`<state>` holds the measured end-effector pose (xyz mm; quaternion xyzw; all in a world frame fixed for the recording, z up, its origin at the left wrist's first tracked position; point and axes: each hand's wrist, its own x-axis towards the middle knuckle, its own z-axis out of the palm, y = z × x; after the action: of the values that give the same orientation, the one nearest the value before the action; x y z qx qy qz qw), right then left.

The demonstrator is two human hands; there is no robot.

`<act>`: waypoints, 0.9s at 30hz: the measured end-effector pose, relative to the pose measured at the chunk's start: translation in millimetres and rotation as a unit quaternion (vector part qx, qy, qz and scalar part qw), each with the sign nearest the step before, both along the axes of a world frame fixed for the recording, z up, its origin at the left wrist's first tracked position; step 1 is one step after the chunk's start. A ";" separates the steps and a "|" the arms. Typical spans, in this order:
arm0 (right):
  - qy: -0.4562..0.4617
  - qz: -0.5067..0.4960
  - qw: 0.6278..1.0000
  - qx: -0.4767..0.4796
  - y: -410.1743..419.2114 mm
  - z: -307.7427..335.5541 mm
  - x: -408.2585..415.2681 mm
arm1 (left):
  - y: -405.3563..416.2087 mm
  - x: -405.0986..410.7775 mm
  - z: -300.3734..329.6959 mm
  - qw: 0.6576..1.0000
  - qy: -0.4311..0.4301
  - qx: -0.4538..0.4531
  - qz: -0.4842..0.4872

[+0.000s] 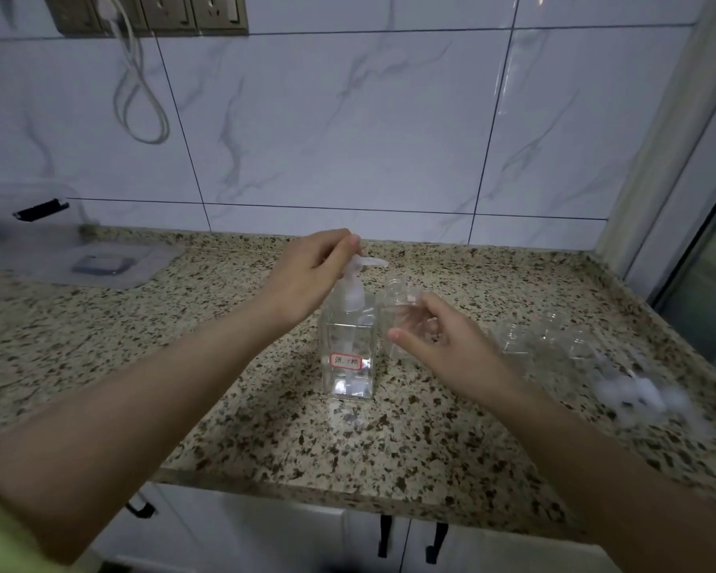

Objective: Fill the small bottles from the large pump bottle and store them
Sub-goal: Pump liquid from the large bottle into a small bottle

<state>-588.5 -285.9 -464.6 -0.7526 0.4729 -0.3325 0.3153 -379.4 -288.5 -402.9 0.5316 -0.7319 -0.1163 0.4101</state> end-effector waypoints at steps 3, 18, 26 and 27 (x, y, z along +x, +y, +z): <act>-0.026 0.004 1.000 0.006 -2.5 1.8 1.8 | -3.5 -2.5 -1.7 0.999 -0.010 -0.030 0.016; -0.172 0.043 0.983 -0.039 -28.2 -6.4 7.3 | -72.5 -55.0 53.6 0.930 -0.134 0.340 0.038; -0.249 0.049 0.950 -0.182 -38.3 -27.9 21.1 | -78.1 -56.3 48.8 0.941 -0.179 0.270 0.103; -0.258 0.051 0.947 -0.185 -39.3 -29.9 20.9 | -78.5 -54.7 44.9 0.939 -0.180 0.273 0.103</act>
<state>-567.6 -325.2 -494.6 -0.7092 0.2666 -0.5805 0.2983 -434.1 -367.1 -358.0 0.7077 -0.6749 -0.1713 0.1201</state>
